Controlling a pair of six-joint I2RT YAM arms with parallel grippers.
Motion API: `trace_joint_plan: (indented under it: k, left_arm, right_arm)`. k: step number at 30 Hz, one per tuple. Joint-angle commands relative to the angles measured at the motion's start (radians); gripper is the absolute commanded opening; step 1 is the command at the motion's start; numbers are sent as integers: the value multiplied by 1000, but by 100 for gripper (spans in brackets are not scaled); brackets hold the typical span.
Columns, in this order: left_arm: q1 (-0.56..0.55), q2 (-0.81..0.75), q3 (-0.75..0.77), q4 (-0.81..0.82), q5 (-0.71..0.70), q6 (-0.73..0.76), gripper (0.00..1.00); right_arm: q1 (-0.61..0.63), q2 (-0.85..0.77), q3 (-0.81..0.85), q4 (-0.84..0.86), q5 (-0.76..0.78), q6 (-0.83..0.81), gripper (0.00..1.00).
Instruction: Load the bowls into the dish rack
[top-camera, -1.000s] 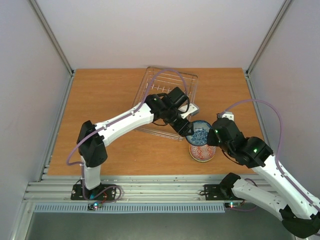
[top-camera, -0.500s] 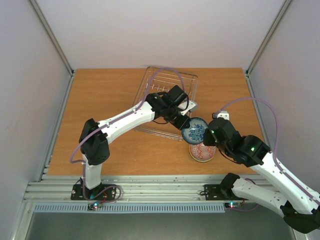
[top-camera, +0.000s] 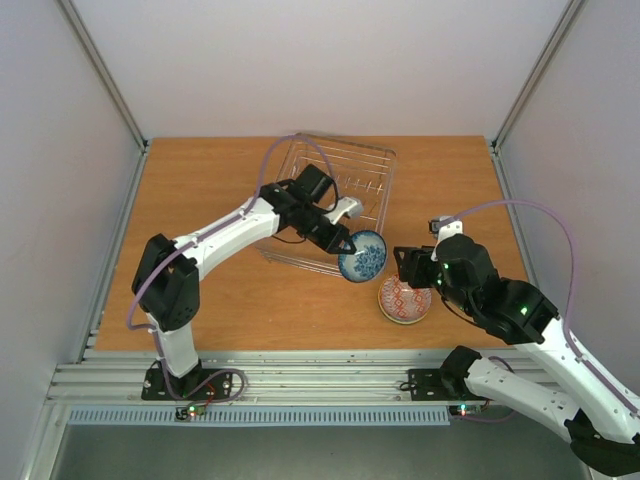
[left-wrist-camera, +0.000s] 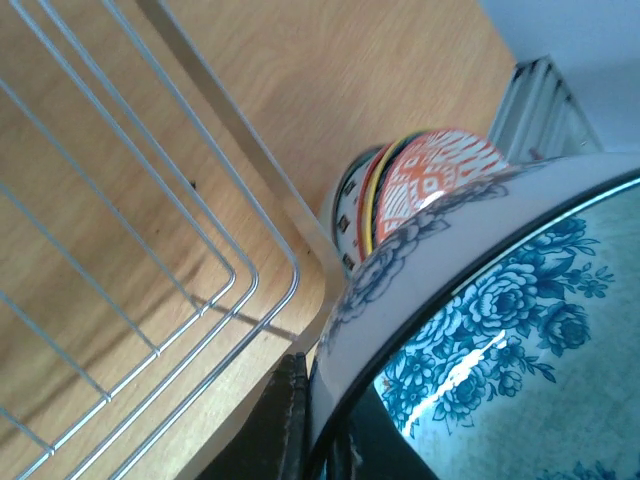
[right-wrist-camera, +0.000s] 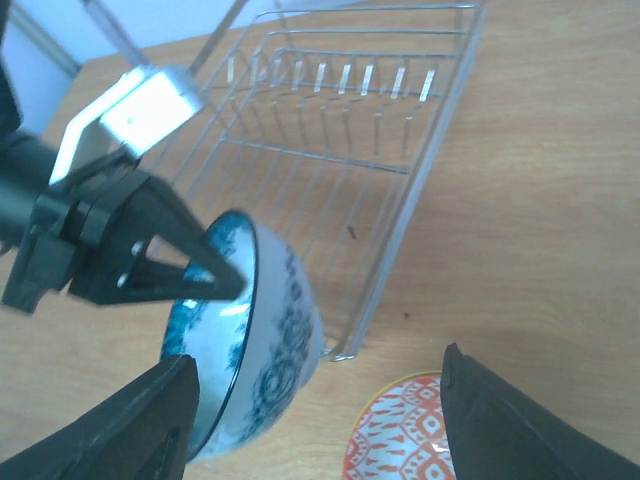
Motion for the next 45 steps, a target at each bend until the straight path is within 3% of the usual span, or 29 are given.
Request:
trace_joint_plan:
  k: [1,3,7,12,28,32,38,42,45]
  left_arm:
    - [21,-58,-4,140,198,12,1]
    - [24,-58,-12,155,237,12,0]
    - [25,-57,-22,190,321,-1,0]
    - [33,-78,-51,249,420,-41,0]
    - [52,-183,-174,468,383,-149,0]
    - [54,-182,-179,478,377,-152,0]
    - [55,-188,-181,466,294,-153,0]
    - [55,-200,-166,395,126,-113,7]
    - [55,-230,-154,342,-60,-54,39]
  right_arm:
    - [-4,-9,-1,103,-141,-20,72]
    - [-4,-18,-9,134,-214,-9,79]
    - [-4,-24,-22,165,-309,22,84]
    - [-4,-40,-35,156,-290,49,85]
    - [-5,-34,-127,250,-433,153,79]
    - [-4,-38,-123,254,-453,166,65]
    - [-4,-41,-111,237,-431,164,3]
    - [-4,-38,-80,206,-377,128,1]
    - [-4,-1,-26,152,-314,81,1]
